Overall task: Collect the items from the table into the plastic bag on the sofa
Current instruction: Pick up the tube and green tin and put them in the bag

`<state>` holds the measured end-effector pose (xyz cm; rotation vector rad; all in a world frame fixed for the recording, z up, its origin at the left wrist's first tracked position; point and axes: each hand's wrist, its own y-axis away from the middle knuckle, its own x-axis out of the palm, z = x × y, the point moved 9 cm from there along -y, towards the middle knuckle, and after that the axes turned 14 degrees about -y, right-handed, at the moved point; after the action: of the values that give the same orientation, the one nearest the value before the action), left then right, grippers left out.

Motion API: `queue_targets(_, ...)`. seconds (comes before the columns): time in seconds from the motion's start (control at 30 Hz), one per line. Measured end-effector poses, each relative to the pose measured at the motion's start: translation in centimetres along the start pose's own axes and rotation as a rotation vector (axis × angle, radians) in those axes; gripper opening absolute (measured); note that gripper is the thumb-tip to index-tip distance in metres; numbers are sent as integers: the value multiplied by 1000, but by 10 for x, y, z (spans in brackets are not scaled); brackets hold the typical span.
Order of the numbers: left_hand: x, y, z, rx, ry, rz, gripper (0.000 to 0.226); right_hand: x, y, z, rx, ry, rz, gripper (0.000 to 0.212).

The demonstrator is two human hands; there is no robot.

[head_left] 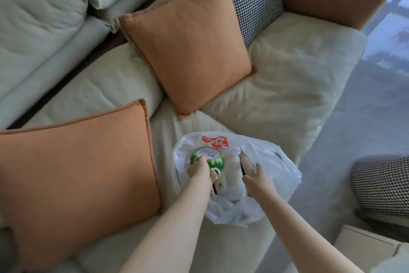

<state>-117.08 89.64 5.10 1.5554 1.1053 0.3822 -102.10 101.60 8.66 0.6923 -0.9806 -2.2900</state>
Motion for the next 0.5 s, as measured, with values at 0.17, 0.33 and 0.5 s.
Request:
queue_targets(0.17, 7, -16, -11, 26, 47, -44, 42, 5, -10, 8, -257, 126, -41, 79)
queue_targets(0.33, 19, -15, -16, 147, -135, -19, 62, 17, 0, 5, -274, 340, -30, 60)
queue_targets(0.5, 18, -4, -10, 269, -434, 15, 46, 18, 7, -1, -273, 453, 12, 59)
